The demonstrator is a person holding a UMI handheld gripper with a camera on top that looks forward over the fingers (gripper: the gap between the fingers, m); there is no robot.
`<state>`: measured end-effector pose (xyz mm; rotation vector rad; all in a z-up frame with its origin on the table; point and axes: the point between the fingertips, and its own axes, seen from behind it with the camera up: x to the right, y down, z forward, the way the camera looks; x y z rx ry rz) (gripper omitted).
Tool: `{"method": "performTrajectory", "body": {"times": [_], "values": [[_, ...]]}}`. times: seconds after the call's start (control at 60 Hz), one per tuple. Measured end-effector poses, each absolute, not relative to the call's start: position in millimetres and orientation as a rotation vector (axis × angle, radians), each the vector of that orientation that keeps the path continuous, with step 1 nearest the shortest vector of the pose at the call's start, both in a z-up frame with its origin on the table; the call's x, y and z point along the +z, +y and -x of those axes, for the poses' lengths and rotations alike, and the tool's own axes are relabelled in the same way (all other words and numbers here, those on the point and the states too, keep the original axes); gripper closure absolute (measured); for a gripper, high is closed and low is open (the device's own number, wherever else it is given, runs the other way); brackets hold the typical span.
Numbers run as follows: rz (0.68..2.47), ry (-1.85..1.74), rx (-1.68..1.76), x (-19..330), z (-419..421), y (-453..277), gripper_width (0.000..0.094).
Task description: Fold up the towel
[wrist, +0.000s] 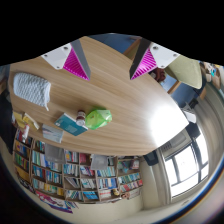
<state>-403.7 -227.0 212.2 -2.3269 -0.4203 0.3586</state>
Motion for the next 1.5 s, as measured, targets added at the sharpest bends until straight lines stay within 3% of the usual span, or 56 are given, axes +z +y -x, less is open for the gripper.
{"method": "performTrajectory", "body": {"times": [0.133,0.333,0.65,0.8,0.967,1.067,1.183,1.217,1.233,1.417,1.5], "values": [[2.323,-0.362,0.3,201.8,373.2,-205.9,0.011],[2.386,-0.172,0.193,155.3,297.4,-158.7,0.0117],[2.424,-0.035,0.043,86.0,156.5,-26.6,0.0124],[2.458,-0.023,0.013,37.7,120.8,26.8,0.0127],[2.535,-0.072,0.001,-20.9,117.0,36.4,0.0131],[2.507,-0.022,-0.018,-19.0,114.0,41.3,0.0237],[2.507,0.03,-0.087,-18.1,95.0,43.1,0.0645],[2.507,0.006,-0.13,-18.5,86.2,44.5,0.0833],[2.507,-0.005,-0.15,-18.9,83.4,44.5,0.0861],[2.49,-0.027,-0.122,-16.0,84.8,43.8,0.0901],[2.466,0.008,-0.027,3.9,89.6,46.4,0.0902]]}}
